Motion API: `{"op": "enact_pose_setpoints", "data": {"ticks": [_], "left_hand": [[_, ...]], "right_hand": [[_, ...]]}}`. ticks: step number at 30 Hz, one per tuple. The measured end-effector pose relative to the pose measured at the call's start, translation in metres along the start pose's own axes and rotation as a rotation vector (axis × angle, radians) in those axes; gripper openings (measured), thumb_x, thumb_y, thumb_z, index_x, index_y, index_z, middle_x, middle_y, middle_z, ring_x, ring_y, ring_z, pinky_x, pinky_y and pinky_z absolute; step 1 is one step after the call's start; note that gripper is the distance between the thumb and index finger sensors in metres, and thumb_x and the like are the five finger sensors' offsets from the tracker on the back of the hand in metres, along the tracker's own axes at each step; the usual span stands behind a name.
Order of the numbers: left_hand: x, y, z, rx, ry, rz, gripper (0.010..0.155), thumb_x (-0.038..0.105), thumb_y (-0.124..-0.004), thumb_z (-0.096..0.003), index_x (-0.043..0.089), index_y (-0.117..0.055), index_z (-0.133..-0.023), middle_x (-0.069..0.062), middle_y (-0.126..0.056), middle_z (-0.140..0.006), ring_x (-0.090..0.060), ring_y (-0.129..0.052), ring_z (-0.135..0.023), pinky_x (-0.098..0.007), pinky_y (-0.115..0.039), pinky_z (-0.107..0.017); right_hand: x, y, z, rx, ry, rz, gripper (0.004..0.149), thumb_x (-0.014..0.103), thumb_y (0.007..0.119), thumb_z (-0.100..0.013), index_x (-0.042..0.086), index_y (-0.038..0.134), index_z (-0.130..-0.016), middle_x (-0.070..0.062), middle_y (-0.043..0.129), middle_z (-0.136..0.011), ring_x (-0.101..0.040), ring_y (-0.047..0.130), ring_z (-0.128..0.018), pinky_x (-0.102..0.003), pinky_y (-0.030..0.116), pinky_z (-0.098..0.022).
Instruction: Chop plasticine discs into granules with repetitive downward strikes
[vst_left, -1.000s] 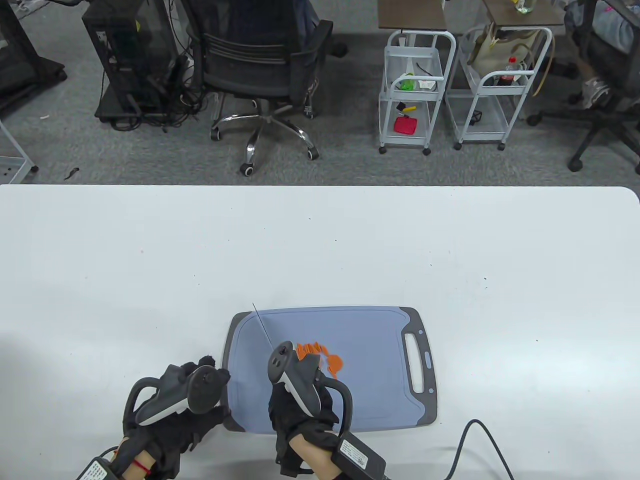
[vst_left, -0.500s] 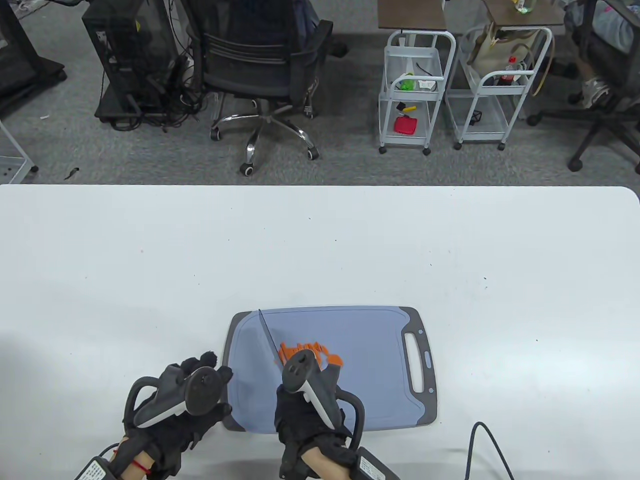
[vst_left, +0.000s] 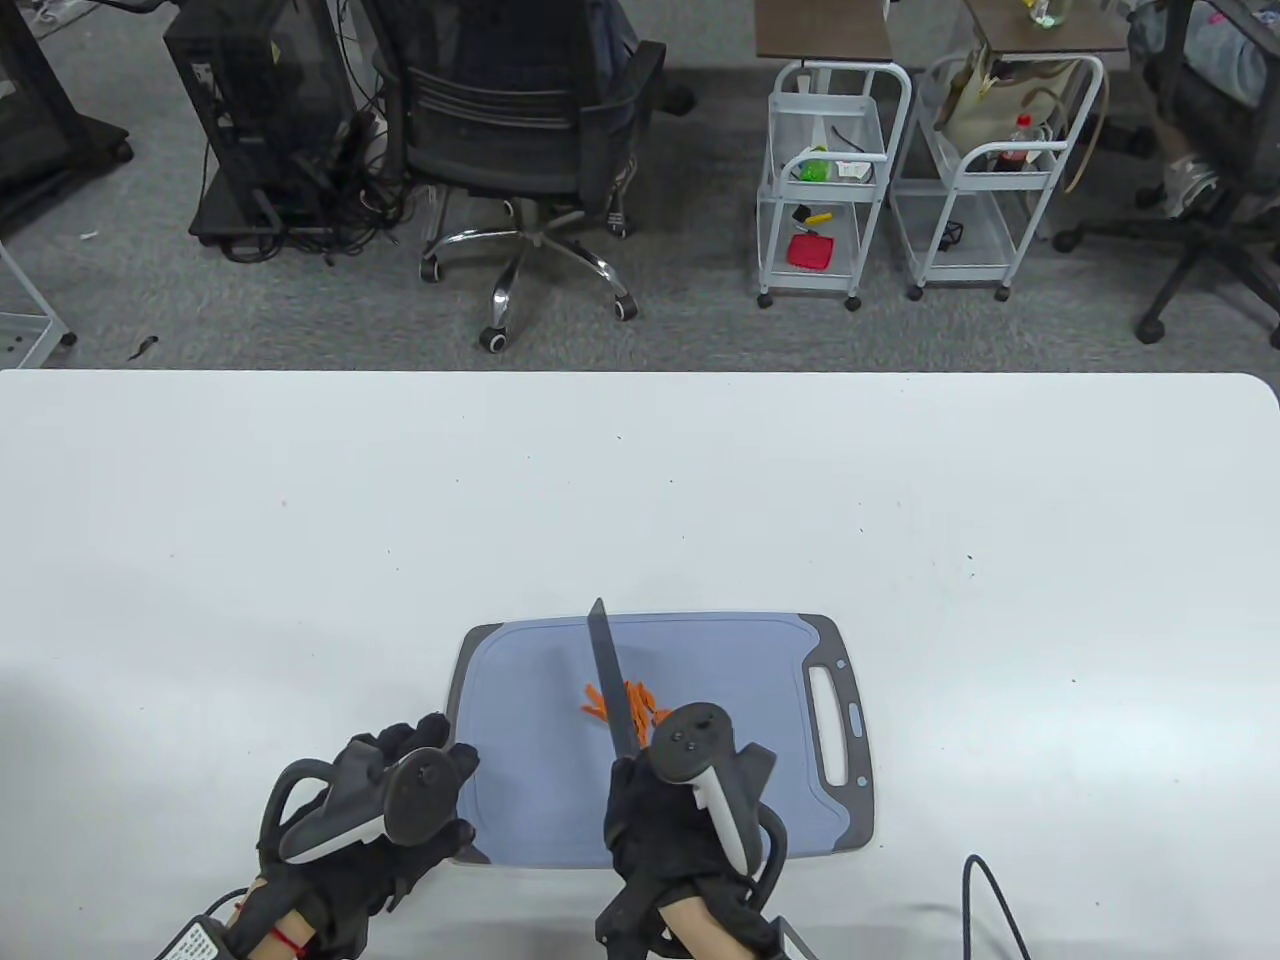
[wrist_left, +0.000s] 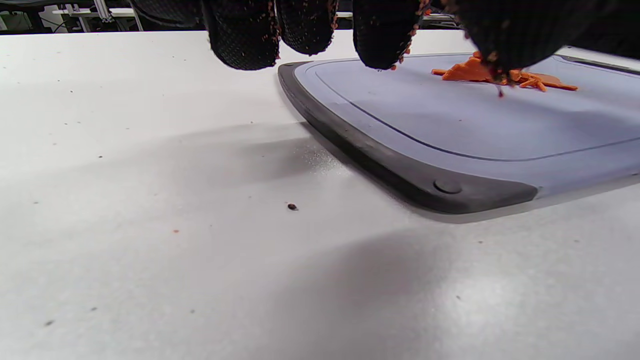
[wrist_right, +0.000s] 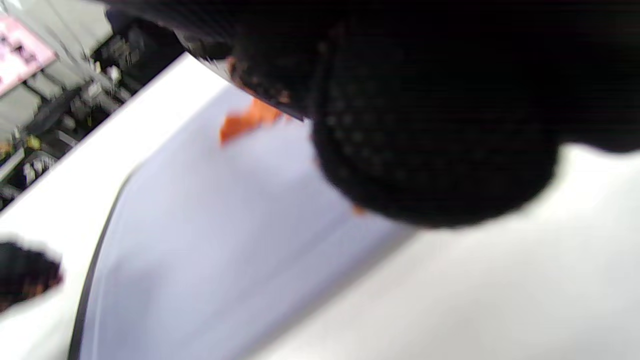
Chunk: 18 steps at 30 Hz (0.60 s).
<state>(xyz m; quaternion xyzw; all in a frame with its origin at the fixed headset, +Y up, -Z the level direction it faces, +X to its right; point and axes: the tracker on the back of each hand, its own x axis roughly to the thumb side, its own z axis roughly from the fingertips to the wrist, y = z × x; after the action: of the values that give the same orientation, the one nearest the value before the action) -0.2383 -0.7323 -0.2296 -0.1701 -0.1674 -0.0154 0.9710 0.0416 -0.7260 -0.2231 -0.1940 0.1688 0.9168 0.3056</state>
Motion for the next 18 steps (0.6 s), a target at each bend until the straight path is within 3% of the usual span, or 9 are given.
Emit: {"op": "enact_pose_setpoints", "data": {"ticks": [3,7,13,16,18], "left_hand": [[0.000,-0.001,-0.001,-0.007,0.005,-0.006,0.076,0.062,-0.064,-0.0369,0.033,-0.058,-0.107,-0.012,-0.048,-0.122,-0.044,-0.064,-0.107,-0.065,-0.051,-0.075],[0.000,-0.001,0.000,-0.008,0.006,-0.009,0.076,0.063,-0.063,-0.0369,0.033,-0.058,-0.107,-0.012,-0.049,-0.122,-0.044,-0.064,-0.107,-0.064,-0.051,-0.075],[-0.002,-0.002,0.000,-0.023,0.010,-0.004,0.076,0.062,-0.064,-0.0369,0.033,-0.058,-0.107,-0.012,-0.049,-0.122,-0.044,-0.064,-0.107,-0.065,-0.051,-0.075],[-0.004,-0.003,-0.001,-0.036,0.011,-0.003,0.076,0.062,-0.064,-0.0370,0.033,-0.058,-0.107,-0.012,-0.049,-0.122,-0.044,-0.064,-0.107,-0.065,-0.051,-0.075],[-0.004,-0.002,-0.001,-0.035,0.018,-0.001,0.076,0.062,-0.064,-0.0369,0.033,-0.058,-0.107,-0.012,-0.049,-0.122,-0.044,-0.064,-0.107,-0.065,-0.051,-0.075]], "right_hand": [[-0.019,-0.025,-0.012,-0.091,0.107,0.072,0.052,0.049,0.071,-0.053,0.009,0.078,-0.086,-0.008,0.097,-0.050,-0.023,0.112,-0.012,-0.046,0.093,-0.015],[-0.028,-0.016,-0.025,-0.035,0.151,0.136,0.052,0.048,0.071,-0.053,0.009,0.079,-0.086,-0.009,0.097,-0.051,-0.023,0.113,-0.013,-0.046,0.093,-0.016],[-0.003,0.009,-0.016,-0.005,0.065,0.183,0.052,0.049,0.070,-0.053,0.010,0.079,-0.086,-0.008,0.097,-0.051,-0.022,0.113,-0.012,-0.045,0.094,-0.015],[0.003,0.006,-0.012,0.016,0.036,0.180,0.052,0.049,0.071,-0.053,0.010,0.080,-0.086,-0.008,0.098,-0.051,-0.023,0.112,-0.013,-0.045,0.093,-0.016],[0.005,-0.008,-0.012,-0.056,-0.007,0.193,0.052,0.047,0.072,-0.052,0.011,0.081,-0.087,-0.010,0.097,-0.053,-0.025,0.112,-0.014,-0.047,0.092,-0.017]]}}
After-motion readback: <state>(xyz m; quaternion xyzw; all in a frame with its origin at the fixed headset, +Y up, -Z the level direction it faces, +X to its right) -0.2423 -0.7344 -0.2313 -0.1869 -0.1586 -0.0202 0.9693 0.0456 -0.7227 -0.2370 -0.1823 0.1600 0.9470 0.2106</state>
